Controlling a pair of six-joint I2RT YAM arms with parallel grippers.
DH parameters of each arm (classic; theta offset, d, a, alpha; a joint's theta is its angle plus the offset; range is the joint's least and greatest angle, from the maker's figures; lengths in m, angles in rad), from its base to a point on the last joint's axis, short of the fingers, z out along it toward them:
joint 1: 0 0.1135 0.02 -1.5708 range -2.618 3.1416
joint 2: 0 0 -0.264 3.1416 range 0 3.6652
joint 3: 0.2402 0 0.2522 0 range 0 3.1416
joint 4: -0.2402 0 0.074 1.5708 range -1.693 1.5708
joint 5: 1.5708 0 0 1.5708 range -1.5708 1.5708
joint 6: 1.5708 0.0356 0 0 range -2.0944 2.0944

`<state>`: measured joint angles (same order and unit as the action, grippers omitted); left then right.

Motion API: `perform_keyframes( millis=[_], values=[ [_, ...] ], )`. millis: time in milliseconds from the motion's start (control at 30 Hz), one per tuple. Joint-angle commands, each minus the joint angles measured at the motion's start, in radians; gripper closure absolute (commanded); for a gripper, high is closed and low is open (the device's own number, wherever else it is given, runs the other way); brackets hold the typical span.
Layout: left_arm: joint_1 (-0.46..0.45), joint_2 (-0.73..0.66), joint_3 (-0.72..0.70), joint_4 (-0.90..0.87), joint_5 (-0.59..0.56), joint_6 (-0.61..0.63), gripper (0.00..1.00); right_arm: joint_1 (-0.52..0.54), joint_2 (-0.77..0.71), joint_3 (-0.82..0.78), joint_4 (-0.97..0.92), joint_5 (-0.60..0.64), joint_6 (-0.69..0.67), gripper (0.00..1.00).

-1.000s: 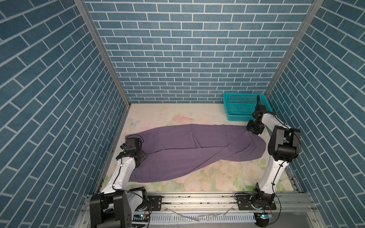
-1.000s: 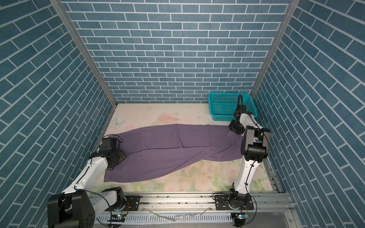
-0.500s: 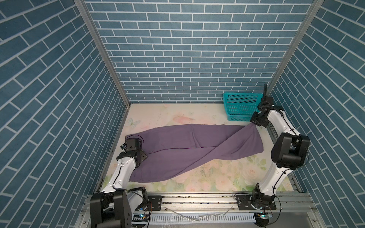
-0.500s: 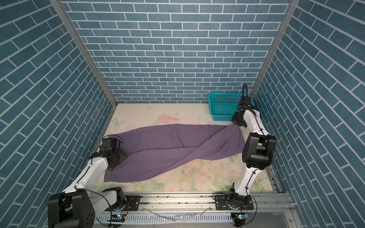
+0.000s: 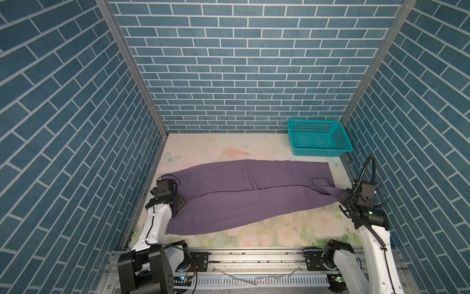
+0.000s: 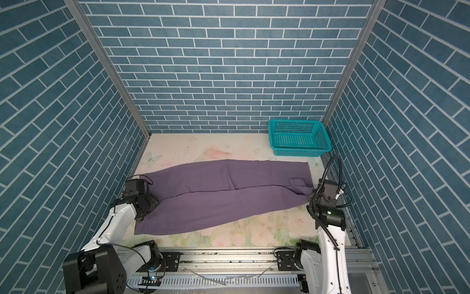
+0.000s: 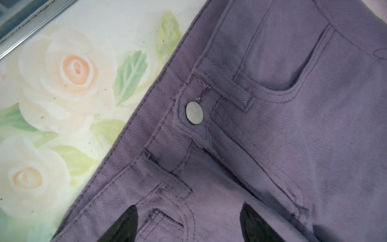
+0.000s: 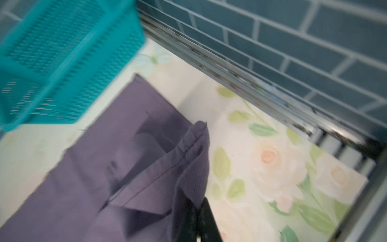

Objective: Fold and stack the trousers
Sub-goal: Smooth out the trousers at the center of the table.

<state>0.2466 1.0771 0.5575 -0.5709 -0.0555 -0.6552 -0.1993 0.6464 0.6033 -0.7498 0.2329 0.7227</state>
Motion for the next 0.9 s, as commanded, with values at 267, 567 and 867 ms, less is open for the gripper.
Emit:
perform_keyframes(
  millis=[267, 567, 867],
  values=[
    [0.007, -0.138, 0.017, -0.180, 0.160, -0.006, 0.41, -0.053, 0.089, -0.010, 0.161, -0.047, 0.074, 0.70],
    [-0.306, -0.226, 0.062, -0.377, 0.079, -0.129, 0.60, -0.052, 0.363, 0.032, 0.395, -0.237, 0.023, 1.00],
    [-0.487, -0.114, -0.030, -0.354, 0.031, -0.316, 0.37, -0.052, 0.356, 0.043, 0.419, -0.239, -0.026, 1.00]
  ],
)
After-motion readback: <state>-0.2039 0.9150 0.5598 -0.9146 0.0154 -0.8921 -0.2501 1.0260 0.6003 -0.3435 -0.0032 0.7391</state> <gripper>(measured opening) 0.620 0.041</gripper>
